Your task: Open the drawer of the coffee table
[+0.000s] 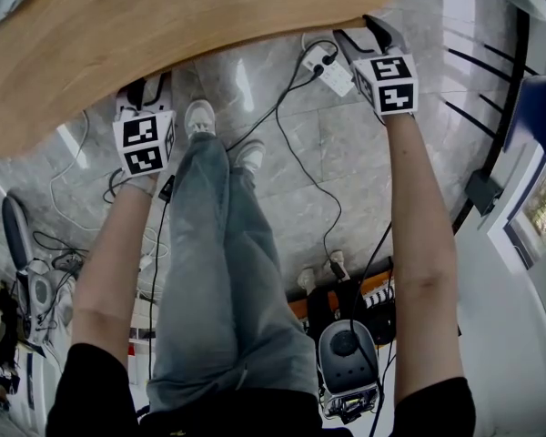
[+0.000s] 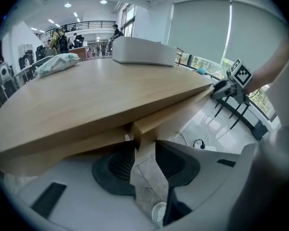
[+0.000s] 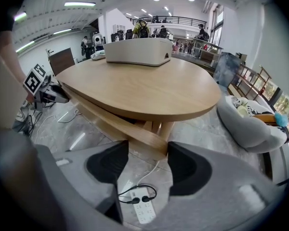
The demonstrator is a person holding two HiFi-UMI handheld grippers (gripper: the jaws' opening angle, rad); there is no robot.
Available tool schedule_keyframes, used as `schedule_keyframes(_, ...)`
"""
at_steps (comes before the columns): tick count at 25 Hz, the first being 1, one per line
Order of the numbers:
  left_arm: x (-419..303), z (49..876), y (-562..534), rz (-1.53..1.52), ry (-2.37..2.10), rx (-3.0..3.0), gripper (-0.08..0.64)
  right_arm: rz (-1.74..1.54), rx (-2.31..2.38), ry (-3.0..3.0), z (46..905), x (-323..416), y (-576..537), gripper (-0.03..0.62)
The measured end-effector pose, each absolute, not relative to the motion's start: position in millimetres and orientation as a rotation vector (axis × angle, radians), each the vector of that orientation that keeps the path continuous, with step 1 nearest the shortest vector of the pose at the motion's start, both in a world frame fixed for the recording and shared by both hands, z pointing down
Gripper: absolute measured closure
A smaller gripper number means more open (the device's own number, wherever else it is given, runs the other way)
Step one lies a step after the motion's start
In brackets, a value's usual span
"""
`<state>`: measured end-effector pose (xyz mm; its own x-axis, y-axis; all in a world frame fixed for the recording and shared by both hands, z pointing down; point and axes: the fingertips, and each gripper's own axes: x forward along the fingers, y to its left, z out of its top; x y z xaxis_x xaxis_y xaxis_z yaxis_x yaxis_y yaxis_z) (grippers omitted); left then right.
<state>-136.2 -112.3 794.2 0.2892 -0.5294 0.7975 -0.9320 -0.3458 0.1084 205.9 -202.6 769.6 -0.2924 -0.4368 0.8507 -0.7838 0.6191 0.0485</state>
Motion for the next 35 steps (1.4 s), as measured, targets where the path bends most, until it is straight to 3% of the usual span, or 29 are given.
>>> schedule_keyframes(35,-118.6,797.1,-55.3,0.993,-1.279,1.940,0.430,0.440,0.907,-1.908,769.8,225.3,-151.7,0.379)
